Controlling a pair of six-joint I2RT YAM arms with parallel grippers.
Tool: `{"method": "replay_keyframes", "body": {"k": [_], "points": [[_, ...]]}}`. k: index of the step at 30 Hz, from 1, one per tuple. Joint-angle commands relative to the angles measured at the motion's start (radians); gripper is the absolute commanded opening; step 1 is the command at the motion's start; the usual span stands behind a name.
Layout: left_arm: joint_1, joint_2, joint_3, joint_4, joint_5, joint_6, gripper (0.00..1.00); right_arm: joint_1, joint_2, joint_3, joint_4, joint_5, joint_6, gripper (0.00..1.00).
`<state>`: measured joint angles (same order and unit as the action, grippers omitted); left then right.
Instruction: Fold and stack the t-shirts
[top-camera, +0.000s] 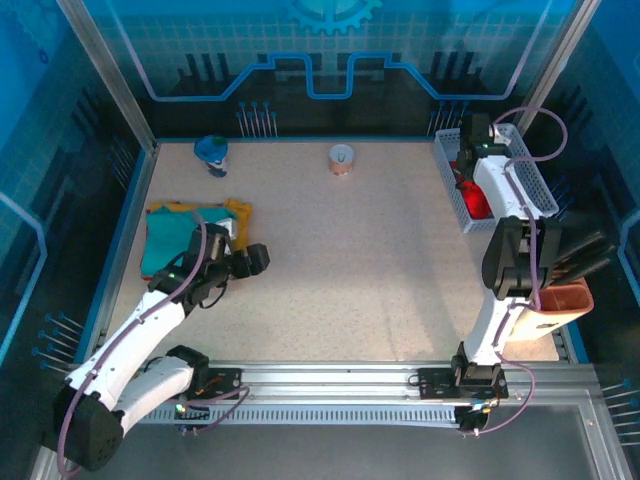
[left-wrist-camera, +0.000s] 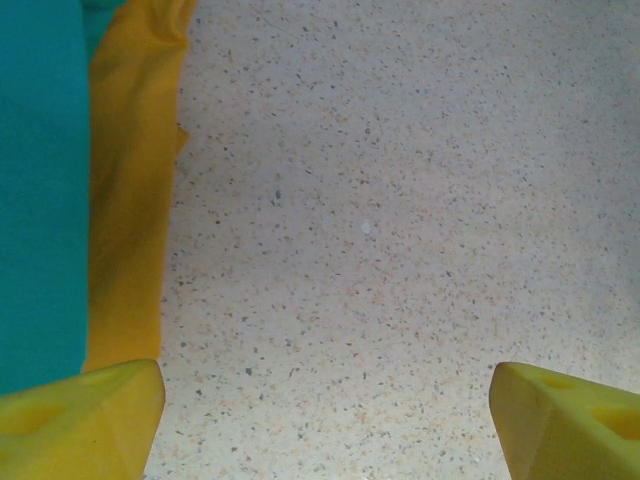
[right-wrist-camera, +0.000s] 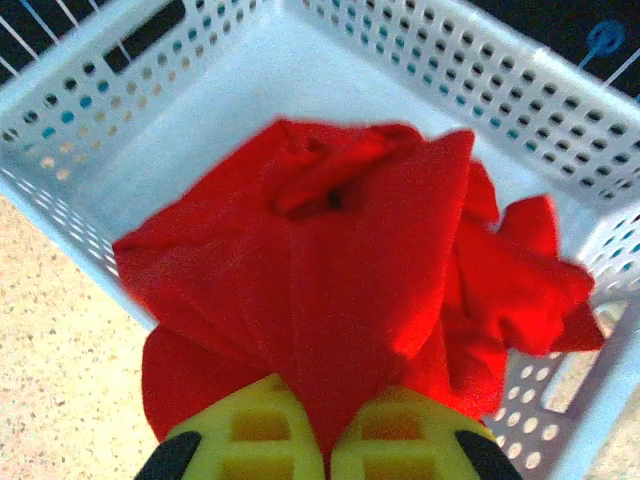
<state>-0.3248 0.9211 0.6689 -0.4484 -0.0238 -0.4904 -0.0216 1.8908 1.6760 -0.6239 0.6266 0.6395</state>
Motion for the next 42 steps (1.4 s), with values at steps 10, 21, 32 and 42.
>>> {"method": "replay_keyframes", "body": {"k": [10,21,32,42], "points": [[-0.002,0.073,0.038,0.033,0.083,0.008,0.88,0.275,-0.399,-0.342,0.496,0.272,-0.451,0.00],[0.034,0.158,0.118,0.019,0.148,0.039,0.90,0.658,-0.661,-0.578,0.260,0.133,-0.371,0.00],[0.066,0.167,0.129,-0.017,0.157,0.027,0.91,0.956,-0.464,-0.682,0.206,-0.034,-0.090,0.80],[-0.023,0.211,0.073,0.021,0.181,-0.037,0.84,0.855,-0.550,-0.709,0.247,-0.057,-0.070,1.00]]}}
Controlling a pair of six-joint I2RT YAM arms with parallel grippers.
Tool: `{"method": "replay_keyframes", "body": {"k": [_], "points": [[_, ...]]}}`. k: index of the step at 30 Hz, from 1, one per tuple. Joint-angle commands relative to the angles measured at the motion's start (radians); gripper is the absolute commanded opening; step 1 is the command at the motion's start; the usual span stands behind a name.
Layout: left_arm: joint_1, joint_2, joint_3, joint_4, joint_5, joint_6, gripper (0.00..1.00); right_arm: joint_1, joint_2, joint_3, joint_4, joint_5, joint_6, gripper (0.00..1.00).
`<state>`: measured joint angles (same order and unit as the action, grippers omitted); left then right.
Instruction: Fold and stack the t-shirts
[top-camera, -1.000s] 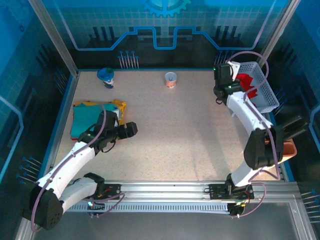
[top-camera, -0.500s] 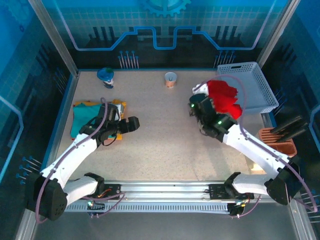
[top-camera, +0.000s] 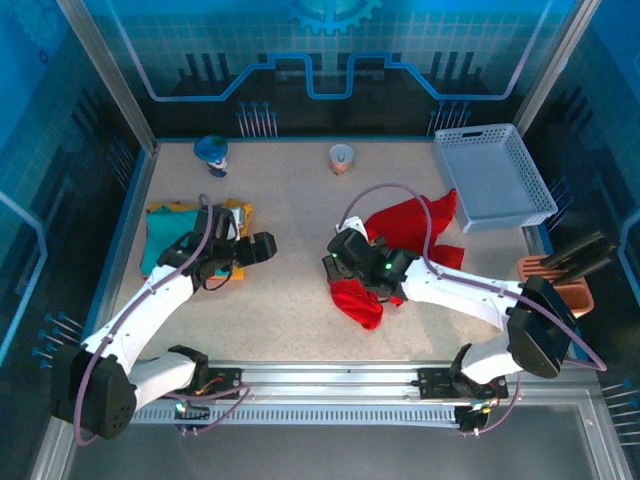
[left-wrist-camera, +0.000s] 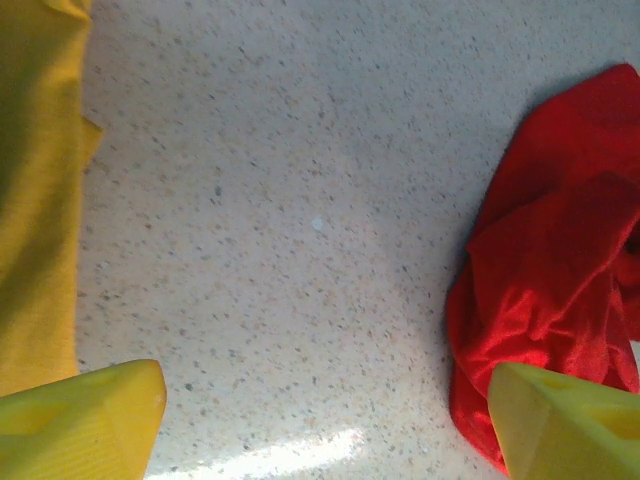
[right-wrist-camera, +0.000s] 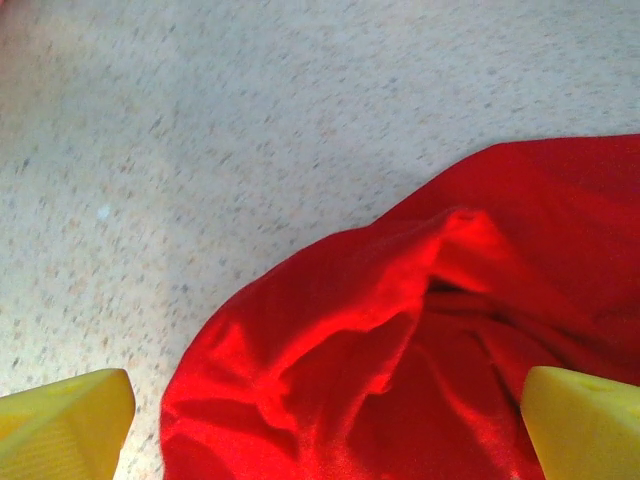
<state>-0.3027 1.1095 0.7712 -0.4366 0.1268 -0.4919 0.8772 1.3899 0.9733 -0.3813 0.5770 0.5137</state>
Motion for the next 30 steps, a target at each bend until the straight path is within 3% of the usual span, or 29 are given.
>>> {"method": "replay_keyframes", "body": {"k": [1,5,15,20,23,25,30], "points": [[-0.071,0.031,-0.037,0.025,0.027,-0.050,0.82,-0.055,-0.063,-0.021,0.003,-0.002,0.062,1.00],[-0.176,0.104,-0.049,0.106,0.031,-0.106,0.73,-0.108,-0.105,-0.058,-0.055,0.021,0.149,1.00],[-0.470,0.390,0.043,0.251,-0.028,-0.194,0.75,-0.309,-0.237,-0.208,-0.096,-0.163,0.245,1.00],[-0.523,0.553,0.078,0.366,-0.013,-0.267,0.77,-0.378,-0.321,-0.280,-0.071,-0.203,0.278,1.00],[-0.536,0.630,0.142,0.354,-0.031,-0.257,0.74,-0.407,-0.346,-0.307,-0.063,-0.232,0.288,1.00],[-0.535,0.659,0.191,0.308,-0.047,-0.247,0.59,-0.415,-0.353,-0.309,-0.065,-0.244,0.287,1.00],[-0.500,0.610,0.235,0.214,-0.093,-0.174,0.12,-0.422,-0.369,-0.314,-0.083,-0.244,0.282,1.00]]}}
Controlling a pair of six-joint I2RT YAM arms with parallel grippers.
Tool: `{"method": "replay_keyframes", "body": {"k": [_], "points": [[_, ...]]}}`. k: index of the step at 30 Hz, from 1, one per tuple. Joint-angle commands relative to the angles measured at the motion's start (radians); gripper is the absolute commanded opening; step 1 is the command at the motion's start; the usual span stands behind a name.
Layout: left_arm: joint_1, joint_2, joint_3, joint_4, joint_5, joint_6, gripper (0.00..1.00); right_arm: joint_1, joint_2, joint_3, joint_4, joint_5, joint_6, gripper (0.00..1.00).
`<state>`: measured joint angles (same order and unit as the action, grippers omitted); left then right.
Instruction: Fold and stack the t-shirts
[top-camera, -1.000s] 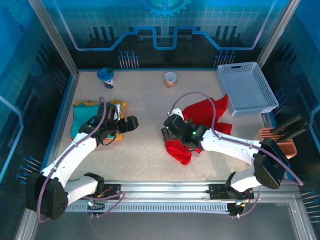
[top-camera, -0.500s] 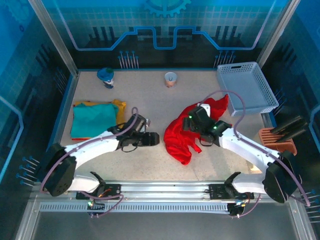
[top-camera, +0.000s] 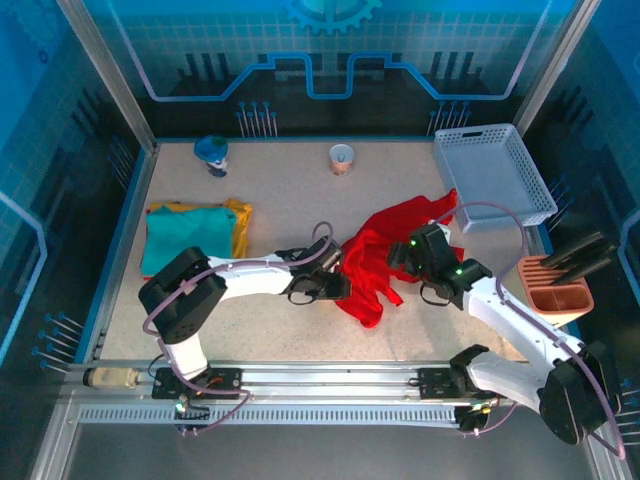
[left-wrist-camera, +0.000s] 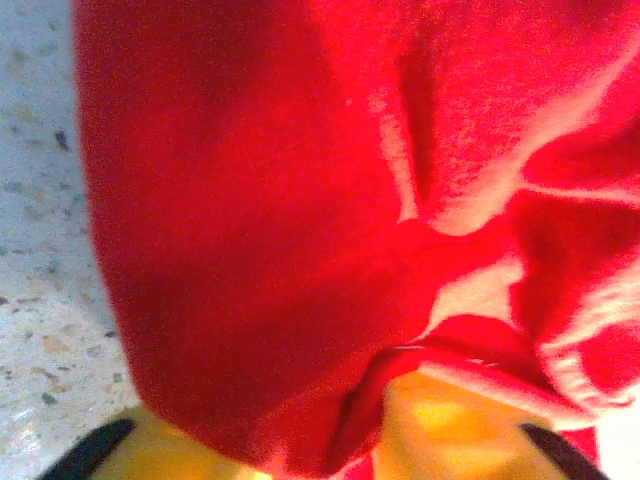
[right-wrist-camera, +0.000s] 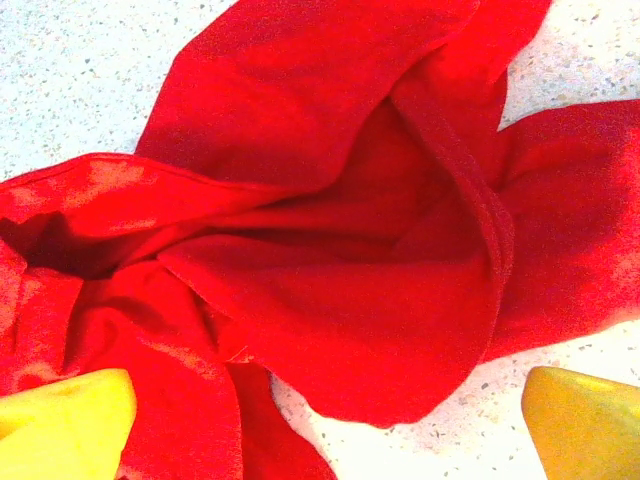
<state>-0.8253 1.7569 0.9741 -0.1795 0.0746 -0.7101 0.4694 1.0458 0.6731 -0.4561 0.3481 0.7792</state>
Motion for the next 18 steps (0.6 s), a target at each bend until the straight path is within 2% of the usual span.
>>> {"method": "replay_keyframes", "body": {"k": [1,4,7,11,13,14,16,17,18], "points": [[0.042,-0.059,0.034,-0.071,-0.045,0.064,0.06,-0.016,-0.031,-0.020,-0.009,-0.014,0.020,1.00],[0.118,-0.146,0.041,-0.177,-0.054,0.131,0.00,-0.018,-0.050,-0.035,-0.004,-0.015,0.027,1.00],[0.195,-0.241,0.063,-0.300,-0.076,0.235,0.00,-0.024,-0.063,-0.051,0.004,-0.015,0.030,1.00],[0.276,-0.319,0.139,-0.457,-0.159,0.396,0.00,-0.028,-0.056,-0.058,0.008,-0.009,0.033,1.00],[0.309,-0.330,0.176,-0.502,-0.191,0.443,0.04,-0.029,-0.045,-0.054,0.010,-0.008,0.038,1.00],[0.325,-0.329,0.194,-0.517,-0.188,0.457,0.15,-0.029,-0.041,-0.052,0.011,-0.010,0.037,1.00],[0.351,-0.319,0.226,-0.542,-0.179,0.471,0.57,-0.030,-0.032,-0.044,0.011,-0.015,0.038,1.00],[0.359,-0.309,0.242,-0.554,-0.182,0.469,0.66,-0.031,-0.030,-0.040,0.007,-0.017,0.037,1.00],[0.365,-0.302,0.255,-0.562,-0.182,0.465,0.68,-0.030,-0.031,-0.038,0.003,-0.017,0.035,1.00]]}}
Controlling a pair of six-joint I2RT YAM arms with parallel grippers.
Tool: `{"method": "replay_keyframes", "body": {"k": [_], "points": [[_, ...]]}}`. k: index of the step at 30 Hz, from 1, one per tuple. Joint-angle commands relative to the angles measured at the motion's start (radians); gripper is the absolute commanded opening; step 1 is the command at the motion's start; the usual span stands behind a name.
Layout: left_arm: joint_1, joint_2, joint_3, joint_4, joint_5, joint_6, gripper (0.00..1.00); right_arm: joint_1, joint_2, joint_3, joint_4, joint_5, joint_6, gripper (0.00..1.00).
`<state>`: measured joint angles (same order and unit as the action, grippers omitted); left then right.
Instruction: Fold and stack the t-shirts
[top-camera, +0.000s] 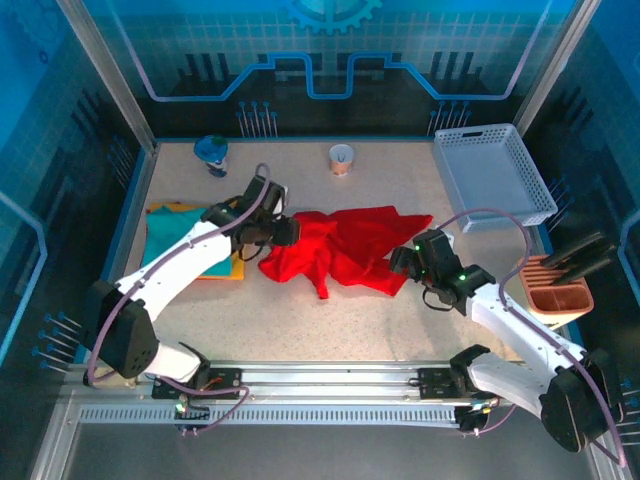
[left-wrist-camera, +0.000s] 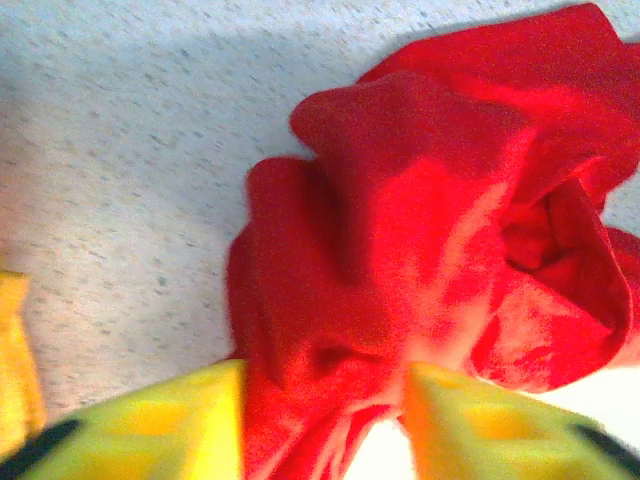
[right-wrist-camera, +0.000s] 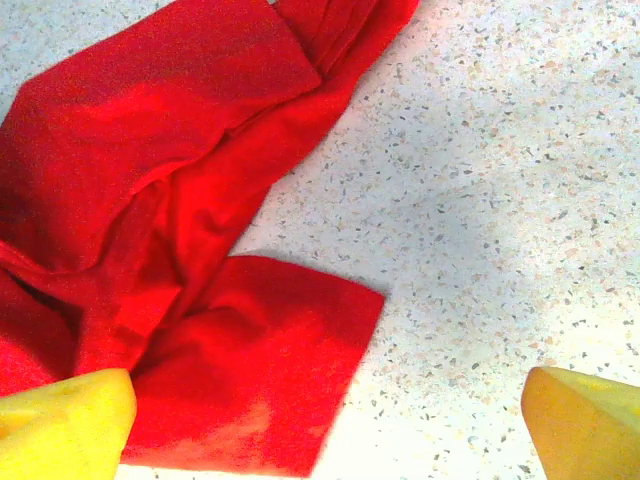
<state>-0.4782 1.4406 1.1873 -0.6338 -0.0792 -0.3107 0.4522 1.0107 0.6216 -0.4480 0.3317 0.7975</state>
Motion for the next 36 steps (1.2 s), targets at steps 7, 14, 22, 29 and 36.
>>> {"method": "replay_keyframes", "body": {"k": [7,14,22,29,36], "points": [[0.011,0.105,0.114,-0.063,0.091,0.001,0.70,-0.019,-0.014,0.007,-0.015,0.012,0.004,1.00],[-0.059,0.305,0.224,-0.038,0.080,0.021,0.70,-0.024,-0.006,0.021,-0.023,0.021,-0.005,1.00],[-0.072,0.471,0.298,-0.058,-0.107,0.061,0.70,-0.155,-0.077,0.066,-0.113,0.040,0.007,0.96],[-0.052,0.546,0.378,-0.095,-0.202,0.123,0.48,-0.172,-0.046,0.038,-0.018,-0.135,-0.018,0.92],[-0.030,0.516,0.431,-0.108,-0.233,0.140,0.00,-0.079,0.109,0.040,0.151,-0.292,-0.002,0.85]]}}
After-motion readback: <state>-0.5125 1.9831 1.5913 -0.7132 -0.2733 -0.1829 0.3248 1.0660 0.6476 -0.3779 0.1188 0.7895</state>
